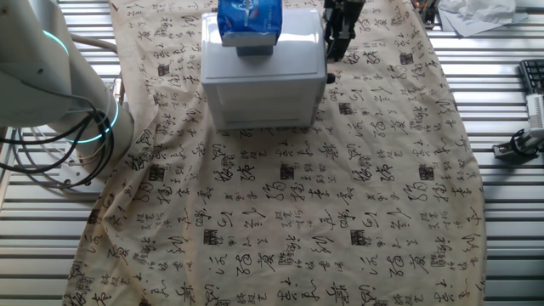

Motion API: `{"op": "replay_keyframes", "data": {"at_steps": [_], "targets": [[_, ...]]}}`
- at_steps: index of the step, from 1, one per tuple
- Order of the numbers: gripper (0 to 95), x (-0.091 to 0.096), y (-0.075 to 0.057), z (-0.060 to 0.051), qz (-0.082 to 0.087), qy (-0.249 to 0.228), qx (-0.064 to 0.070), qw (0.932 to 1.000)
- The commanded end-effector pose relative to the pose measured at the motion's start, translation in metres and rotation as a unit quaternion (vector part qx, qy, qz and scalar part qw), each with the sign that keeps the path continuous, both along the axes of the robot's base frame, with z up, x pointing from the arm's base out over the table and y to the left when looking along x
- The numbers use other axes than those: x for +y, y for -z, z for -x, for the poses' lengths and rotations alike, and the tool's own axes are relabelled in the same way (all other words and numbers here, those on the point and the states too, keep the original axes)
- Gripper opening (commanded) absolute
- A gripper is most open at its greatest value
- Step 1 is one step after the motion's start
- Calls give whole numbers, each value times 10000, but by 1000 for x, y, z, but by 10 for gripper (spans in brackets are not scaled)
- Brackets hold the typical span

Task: Put things in the drawer

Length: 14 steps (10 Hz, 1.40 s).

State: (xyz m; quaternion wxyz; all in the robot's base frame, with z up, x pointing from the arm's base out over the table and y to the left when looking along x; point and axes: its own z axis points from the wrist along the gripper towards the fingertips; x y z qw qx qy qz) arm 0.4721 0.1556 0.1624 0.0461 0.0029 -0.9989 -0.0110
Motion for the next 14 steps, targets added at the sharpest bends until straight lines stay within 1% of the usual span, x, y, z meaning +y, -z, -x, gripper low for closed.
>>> {"op": "replay_keyframes", "data": {"at_steps": [1,4,6,7,8,9,10,11,12,13,14], "targets": [[570,1,0,2,-8,-24,15,10000],[570,2,1,7,-22,-117,46,9999],[570,2,1,8,-22,-147,51,9999],[570,2,1,8,-23,-152,45,9999],[570,2,1,6,-17,-145,4,9999],[570,2,0,0,-17,-143,-21,9999],[570,0,-2,-10,-29,-141,-45,9999],[570,-1,-4,-20,-34,-139,-107,9998],[570,-1,-6,-34,-36,-133,-265,9996],[570,-1,-6,-50,-30,-143,-537,9985],[570,-2,-7,-68,-30,-170,-792,9967]]}}
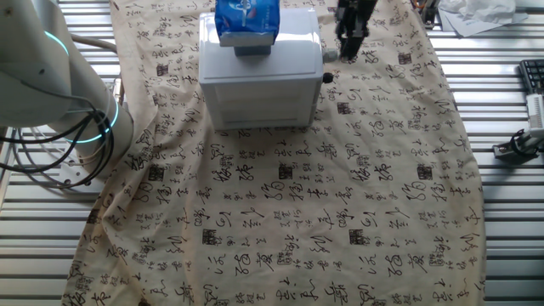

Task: Put things in the drawer

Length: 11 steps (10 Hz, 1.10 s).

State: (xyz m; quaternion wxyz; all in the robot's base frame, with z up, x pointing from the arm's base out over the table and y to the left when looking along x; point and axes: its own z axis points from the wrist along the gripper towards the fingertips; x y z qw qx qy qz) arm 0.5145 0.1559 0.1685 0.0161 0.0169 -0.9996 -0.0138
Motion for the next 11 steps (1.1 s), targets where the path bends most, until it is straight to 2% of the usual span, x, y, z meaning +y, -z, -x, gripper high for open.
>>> {"op": "replay_keyframes", "data": {"at_steps": [1,2,3,4,5,6,8,11], "targets": [[570,-4,-2,-44,-31,-41,-636,9980],[570,-3,-5,-63,-54,-66,-776,9969],[570,-2,-7,-71,-56,-80,-797,9968],[570,1,-11,-84,-17,-149,-729,9972],[570,3,-13,-89,12,-266,-688,9973],[570,4,-15,-93,123,-550,-669,9962],[570,4,-14,-93,132,-651,-612,9959],[570,7,-13,-96,94,-777,-615,9950]]}}
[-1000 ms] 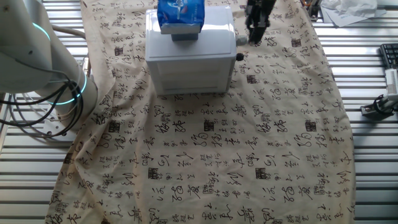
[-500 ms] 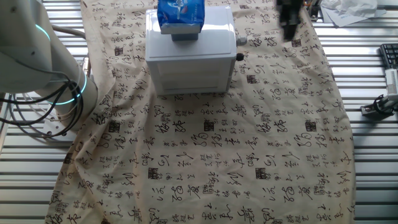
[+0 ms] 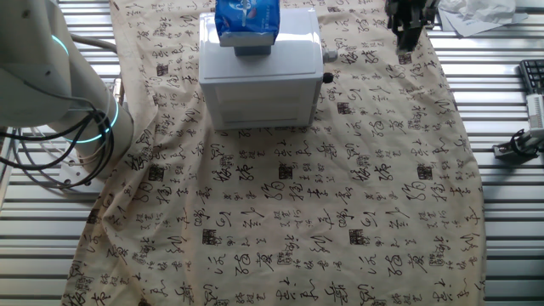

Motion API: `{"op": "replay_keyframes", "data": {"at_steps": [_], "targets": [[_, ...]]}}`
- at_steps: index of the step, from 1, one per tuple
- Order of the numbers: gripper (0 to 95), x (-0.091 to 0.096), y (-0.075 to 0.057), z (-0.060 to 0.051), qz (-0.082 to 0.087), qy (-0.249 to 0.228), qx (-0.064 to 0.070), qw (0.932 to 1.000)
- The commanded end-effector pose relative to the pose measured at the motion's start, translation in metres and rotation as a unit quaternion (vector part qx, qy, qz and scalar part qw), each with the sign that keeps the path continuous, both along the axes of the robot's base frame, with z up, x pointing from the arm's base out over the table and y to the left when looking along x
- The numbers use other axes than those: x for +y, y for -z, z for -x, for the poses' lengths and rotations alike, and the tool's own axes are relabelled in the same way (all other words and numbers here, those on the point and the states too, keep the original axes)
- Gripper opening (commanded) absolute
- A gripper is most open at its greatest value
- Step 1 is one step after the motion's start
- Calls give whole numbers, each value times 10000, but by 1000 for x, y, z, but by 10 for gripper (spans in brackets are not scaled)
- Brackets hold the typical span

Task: Put things in the drawer

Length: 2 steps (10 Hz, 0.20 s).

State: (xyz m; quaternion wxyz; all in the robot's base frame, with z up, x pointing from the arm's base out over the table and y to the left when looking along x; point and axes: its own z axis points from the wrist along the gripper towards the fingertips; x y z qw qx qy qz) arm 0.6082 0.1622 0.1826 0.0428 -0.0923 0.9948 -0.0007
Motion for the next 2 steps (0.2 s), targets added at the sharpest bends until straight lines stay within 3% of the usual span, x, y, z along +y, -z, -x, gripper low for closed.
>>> {"op": "replay_keyframes", "data": {"at_steps": [1,2], "targets": [[570,0,1,-2,-31,-68,28,10000],[570,1,2,-3,-32,-81,83,9999]]}}
